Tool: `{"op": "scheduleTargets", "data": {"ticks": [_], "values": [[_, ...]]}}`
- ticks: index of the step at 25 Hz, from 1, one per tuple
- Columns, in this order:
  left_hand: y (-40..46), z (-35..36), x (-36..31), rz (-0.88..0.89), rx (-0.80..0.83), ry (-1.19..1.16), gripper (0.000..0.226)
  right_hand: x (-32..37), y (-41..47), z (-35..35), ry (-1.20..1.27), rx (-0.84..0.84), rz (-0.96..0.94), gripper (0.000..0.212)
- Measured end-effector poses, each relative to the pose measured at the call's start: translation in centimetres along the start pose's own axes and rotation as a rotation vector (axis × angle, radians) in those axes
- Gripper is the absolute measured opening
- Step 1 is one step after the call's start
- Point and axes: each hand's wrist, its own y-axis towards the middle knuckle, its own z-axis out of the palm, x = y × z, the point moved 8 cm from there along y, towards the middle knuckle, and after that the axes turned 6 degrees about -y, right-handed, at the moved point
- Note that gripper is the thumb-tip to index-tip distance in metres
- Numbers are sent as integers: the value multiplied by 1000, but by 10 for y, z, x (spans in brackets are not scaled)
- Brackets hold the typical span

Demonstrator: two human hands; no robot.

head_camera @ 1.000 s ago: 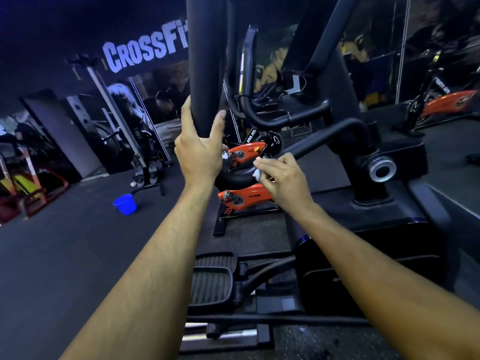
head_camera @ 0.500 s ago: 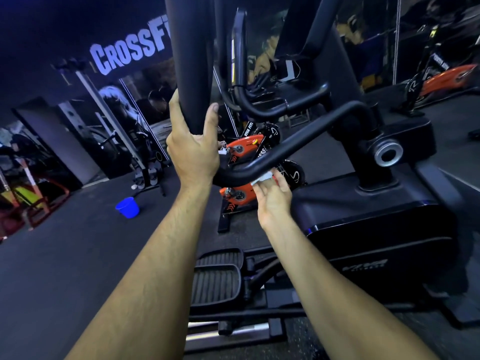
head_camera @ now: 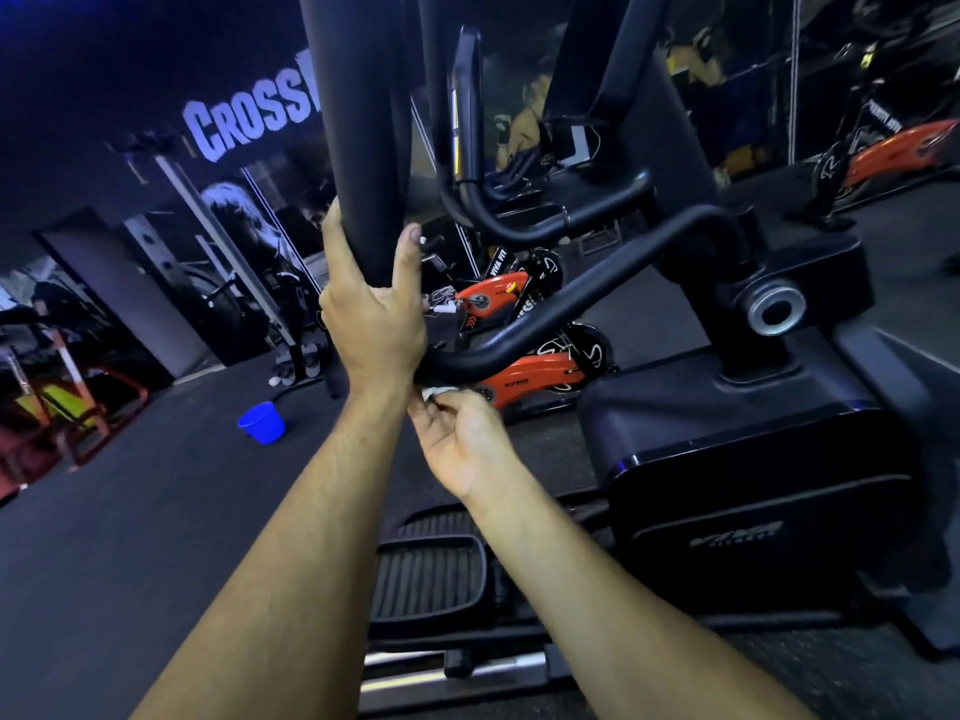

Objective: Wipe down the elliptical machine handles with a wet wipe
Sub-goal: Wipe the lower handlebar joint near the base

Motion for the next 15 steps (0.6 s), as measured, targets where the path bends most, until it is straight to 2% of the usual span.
{"op": "scheduleTargets", "data": {"ticks": [3,5,8,11,15], "values": [[2,1,-3,2,4,-7,71,23,5,-16,-75,-193,-48,40],[1,0,-8,17,9,-3,69,60,15,-37,-129,-305,-116,33],[-3,-2,-13,31,0,1,68,107,31,-53,-196,-327,-161,33],[-4,-2,-15,32,-2,6,65,97,32,-46,-197,-217,-152,32],[-3,-2,-15,24,12,14,64,21,16,-8,33,116,-103,31]]}}
